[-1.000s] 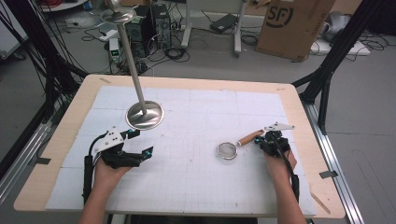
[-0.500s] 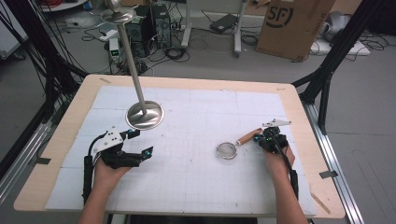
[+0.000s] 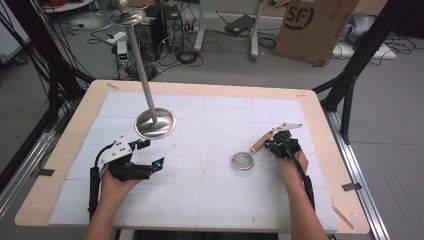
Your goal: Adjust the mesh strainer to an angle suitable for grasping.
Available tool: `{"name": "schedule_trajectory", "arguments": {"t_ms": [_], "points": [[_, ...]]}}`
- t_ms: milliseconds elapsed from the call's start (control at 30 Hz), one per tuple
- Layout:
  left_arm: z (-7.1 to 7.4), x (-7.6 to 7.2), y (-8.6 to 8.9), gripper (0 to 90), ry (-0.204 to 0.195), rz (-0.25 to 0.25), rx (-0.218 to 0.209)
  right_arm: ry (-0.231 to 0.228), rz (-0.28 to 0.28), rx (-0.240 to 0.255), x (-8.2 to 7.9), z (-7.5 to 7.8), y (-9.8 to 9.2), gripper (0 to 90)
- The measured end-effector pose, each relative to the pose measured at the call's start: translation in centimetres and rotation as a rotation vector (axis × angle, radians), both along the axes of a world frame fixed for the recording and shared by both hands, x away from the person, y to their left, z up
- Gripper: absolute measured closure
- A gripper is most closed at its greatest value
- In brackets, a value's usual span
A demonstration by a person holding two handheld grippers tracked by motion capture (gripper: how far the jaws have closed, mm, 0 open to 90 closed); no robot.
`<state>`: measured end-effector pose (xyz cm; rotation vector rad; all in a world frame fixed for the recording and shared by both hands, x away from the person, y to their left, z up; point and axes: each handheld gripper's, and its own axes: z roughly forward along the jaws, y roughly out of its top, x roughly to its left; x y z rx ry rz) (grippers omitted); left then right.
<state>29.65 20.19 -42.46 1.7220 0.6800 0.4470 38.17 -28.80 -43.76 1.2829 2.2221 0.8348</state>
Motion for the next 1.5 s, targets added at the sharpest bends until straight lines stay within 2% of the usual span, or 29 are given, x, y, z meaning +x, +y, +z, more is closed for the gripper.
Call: {"name": "schedule_trajectory", "arguments": {"t_ms": [200,500,700,933,1167,1500], "points": [[0.0,0.0,0.1,16.4,0.001,0.000,-0.007,0.004,0.038,-0.023,0.9,0.4,1.8,89.8],[0.0,-0.2,0.3,16.4,0.005,-0.002,-0.005,0.010,0.097,-0.029,1.8,0.7,4.9,89.8],[0.0,-0.2,0.5,16.4,0.001,0.006,-0.016,0.012,0.160,-0.037,2.2,0.7,7.0,89.8],[0.0,-0.3,0.5,16.4,0.006,0.002,-0.004,0.012,0.241,-0.041,1.9,0.9,9.2,89.8],[0.0,-0.3,0.6,16.4,0.002,0.007,-0.012,0.020,0.323,-0.048,1.4,1.0,11.1,89.8],[0.1,-0.3,0.6,16.5,0.000,0.007,-0.016,0.026,0.451,-0.066,-0.1,1.3,13.7,89.8]]}}
